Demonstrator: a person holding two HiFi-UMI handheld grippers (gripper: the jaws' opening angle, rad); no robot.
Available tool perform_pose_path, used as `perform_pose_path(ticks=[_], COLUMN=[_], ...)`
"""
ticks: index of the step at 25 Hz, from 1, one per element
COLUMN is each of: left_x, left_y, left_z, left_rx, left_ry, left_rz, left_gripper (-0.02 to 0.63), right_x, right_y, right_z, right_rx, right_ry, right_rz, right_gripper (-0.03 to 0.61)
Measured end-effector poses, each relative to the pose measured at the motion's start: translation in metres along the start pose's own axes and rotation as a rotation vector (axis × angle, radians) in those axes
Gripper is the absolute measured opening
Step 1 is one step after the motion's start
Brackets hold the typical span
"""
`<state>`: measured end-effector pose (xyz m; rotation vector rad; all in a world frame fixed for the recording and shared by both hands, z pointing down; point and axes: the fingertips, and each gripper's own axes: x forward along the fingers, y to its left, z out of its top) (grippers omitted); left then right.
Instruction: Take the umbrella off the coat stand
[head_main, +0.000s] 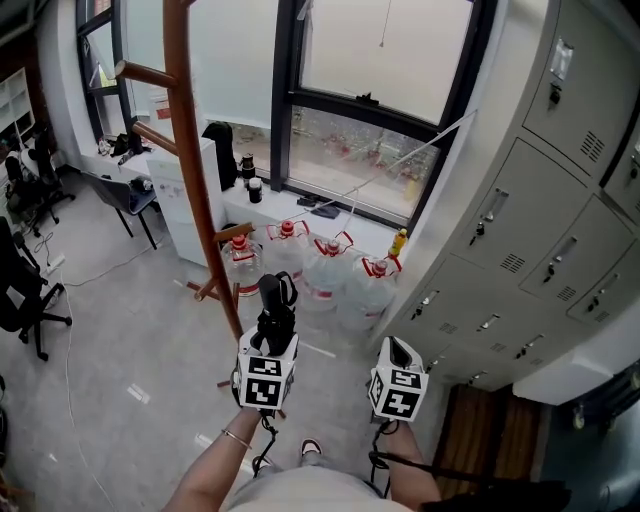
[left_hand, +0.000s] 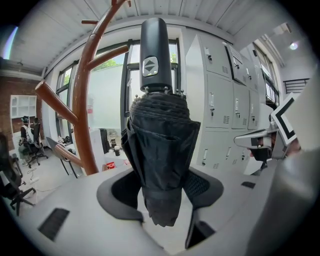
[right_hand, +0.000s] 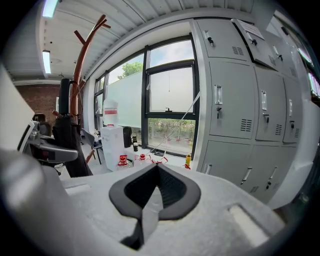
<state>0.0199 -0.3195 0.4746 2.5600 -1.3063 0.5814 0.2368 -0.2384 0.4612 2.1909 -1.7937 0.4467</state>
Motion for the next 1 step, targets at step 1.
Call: perform_pose_path(ticks=[1], left_x=[0.0000], left_y=[0.0011], left_z=[0.0003], left_rx=[0.003], left_ry=[0.001], left_rz=[0.001], left_gripper=[0.242], right_x=[0.0002], right_y=[0.0011], right_z=[0.0013], right_rx=[-0.001], right_ry=[-0.001], right_rz=[0.001], right_gripper=[0.005])
